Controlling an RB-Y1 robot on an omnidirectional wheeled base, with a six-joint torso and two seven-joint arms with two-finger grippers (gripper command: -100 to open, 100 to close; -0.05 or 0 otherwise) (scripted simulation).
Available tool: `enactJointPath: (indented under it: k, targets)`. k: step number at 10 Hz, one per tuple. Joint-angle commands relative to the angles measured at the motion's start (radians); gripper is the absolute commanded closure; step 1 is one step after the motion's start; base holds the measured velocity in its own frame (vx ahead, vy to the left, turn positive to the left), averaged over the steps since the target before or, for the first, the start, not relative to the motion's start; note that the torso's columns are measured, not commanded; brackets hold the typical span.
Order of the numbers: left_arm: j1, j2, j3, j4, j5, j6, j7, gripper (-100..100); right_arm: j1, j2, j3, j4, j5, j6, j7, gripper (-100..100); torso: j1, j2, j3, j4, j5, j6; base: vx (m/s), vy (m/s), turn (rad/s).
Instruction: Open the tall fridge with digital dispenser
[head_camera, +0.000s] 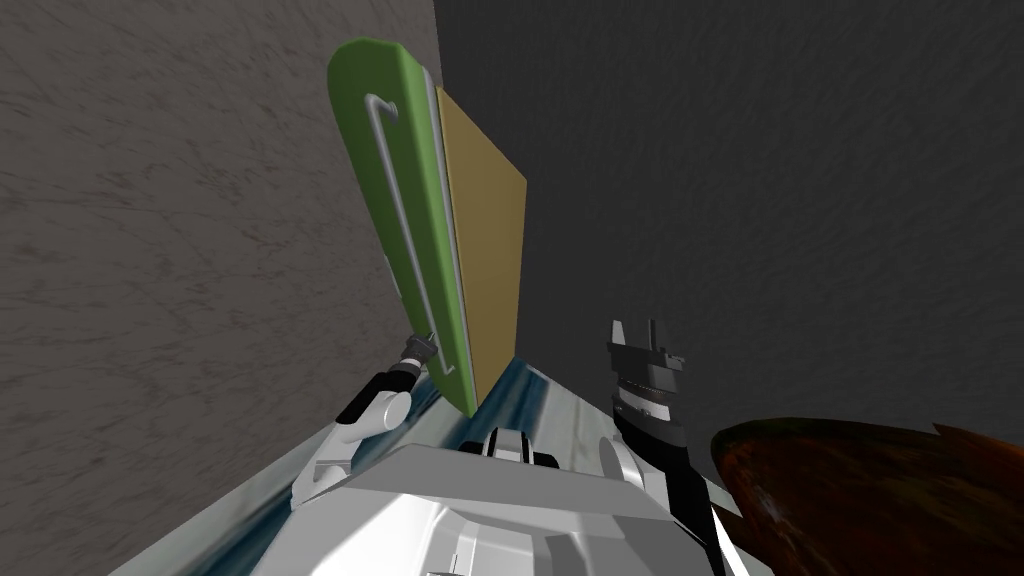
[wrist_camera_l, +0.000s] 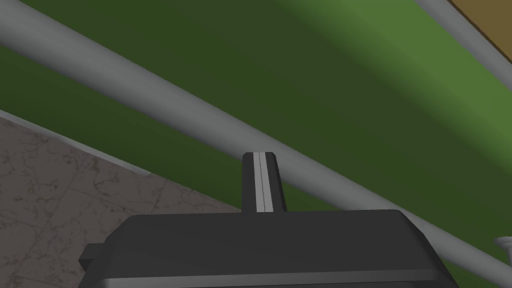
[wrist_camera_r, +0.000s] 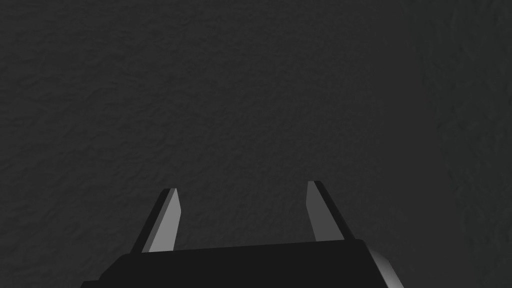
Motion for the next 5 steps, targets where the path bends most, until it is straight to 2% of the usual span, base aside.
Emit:
enactJointPath:
  k: [1,2,5]
  targets:
    - [-0.013,0.014,-0.017,0.042,0.037,0.0,0.041,-100,0.0,0.0,0.0,0.0,0.0,0.0,0.0,0,0.004,-0.002,-0.001,-0.002,0.002,0.0,0.001,0.103,-0.027]
    - [-0.014,-0.023,-0.02,0.048,0.042,0.0,0.045,-100,0.0,0.0,0.0,0.0,0.0,0.0,0.0,0,0.006,-0.004,-0.002,-0.003,0.004,0.001,0.013,0.091,-0.005]
    - [-0.015,-0.084,-0.022,0.053,0.045,0.001,0.049,-100,0.0,0.0,0.0,0.0,0.0,0.0,0.0,0,-0.002,-0.006,-0.003,-0.005,0.002,0.001,0.011,0.018,-0.005]
